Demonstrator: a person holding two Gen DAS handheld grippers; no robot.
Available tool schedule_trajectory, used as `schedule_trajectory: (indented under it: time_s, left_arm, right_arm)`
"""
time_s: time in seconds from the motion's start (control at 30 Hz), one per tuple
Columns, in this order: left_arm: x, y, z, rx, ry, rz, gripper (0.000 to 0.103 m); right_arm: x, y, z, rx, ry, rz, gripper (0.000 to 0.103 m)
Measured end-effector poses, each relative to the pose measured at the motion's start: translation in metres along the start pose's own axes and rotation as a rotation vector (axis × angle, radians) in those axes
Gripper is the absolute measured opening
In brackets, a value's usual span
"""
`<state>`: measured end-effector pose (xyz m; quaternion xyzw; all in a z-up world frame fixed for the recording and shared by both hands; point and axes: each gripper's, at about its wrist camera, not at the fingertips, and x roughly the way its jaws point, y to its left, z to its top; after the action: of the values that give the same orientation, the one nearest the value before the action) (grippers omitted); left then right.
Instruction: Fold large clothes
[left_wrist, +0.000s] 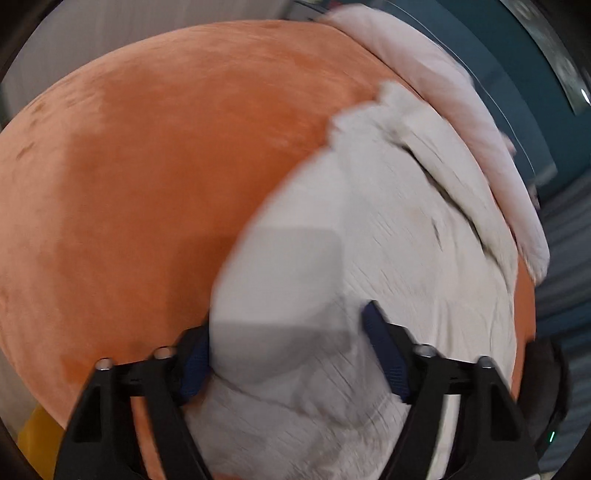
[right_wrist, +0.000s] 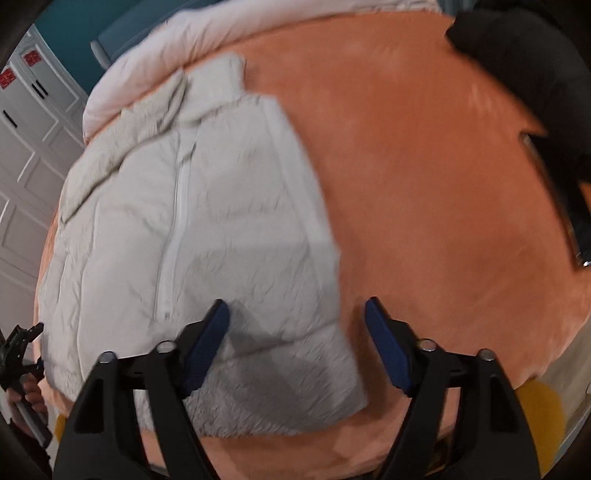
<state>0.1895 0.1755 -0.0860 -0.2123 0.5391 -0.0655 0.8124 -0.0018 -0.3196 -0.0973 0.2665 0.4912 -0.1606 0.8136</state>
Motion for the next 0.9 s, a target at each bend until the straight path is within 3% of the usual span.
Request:
schedule_trajectory:
  time_s: [0.03, 0.07, 0.1, 0.23, 0.37, 0.43, 0.53, 0.6, 0.63, 0.67, 0.7, 0.77, 0.9]
  left_arm:
    - [0.000, -0.004, -0.001, 0.026, -0.003, 0.010, 0.034]
    - [-0.005, -0.009, -0.003, 0.059, -0.003, -0.001, 0.026]
    - [-0.011, -0.008, -0.008, 0.083, -0.006, -0.006, 0.014]
    - [-0.064, -0.004, -0.027, 0.176, -0.026, -0.055, 0.010]
    - [-0.095, 0.007, -0.067, 0.251, 0.041, -0.025, 0.010]
    - [-0.103, 0.021, -0.091, 0.262, 0.082, 0.008, 0.016]
    - [-0.118, 0.040, -0.113, 0.218, 0.109, 0.060, 0.024]
    - [-0.138, 0.039, -0.105, 0.184, 0.044, 0.070, 0.022]
    - [-0.148, 0.035, -0.095, 0.174, -0.002, 0.055, 0.025]
    - [-0.160, 0.027, -0.082, 0.172, -0.070, 0.031, 0.029]
    - [-0.167, 0.018, -0.067, 0.173, -0.124, 0.012, 0.042]
    - [-0.169, -0.002, -0.042, 0.191, -0.197, -0.033, 0.047]
    - [-0.135, -0.053, 0.010, 0.219, -0.277, -0.036, 0.047]
  right_arm:
    - [0.000, 0.006, -0.001, -0.019, 0.007, 0.011, 0.041]
    - [-0.005, 0.010, -0.001, -0.043, -0.003, 0.012, 0.020]
    - [-0.012, 0.017, 0.000, -0.072, -0.008, 0.028, 0.012]
    - [-0.058, 0.025, -0.004, -0.150, -0.058, 0.072, 0.010]
    - [-0.097, 0.014, -0.034, -0.230, 0.005, 0.085, 0.010]
    - [-0.100, 0.003, -0.059, -0.254, 0.077, 0.071, 0.013]
    - [-0.102, -0.018, -0.093, -0.262, 0.159, 0.022, 0.025]
    - [-0.116, -0.017, -0.089, -0.258, 0.105, -0.021, 0.034]
    - [-0.131, -0.012, -0.078, -0.259, 0.024, -0.048, 0.037]
    - [-0.142, -0.006, -0.065, -0.254, -0.043, -0.043, 0.048]
    - [-0.149, -0.001, -0.057, -0.250, -0.083, -0.025, 0.059]
    - [-0.154, 0.018, -0.027, -0.253, -0.154, 0.064, 0.062]
    - [-0.119, 0.073, 0.022, -0.288, -0.183, 0.188, 0.065]
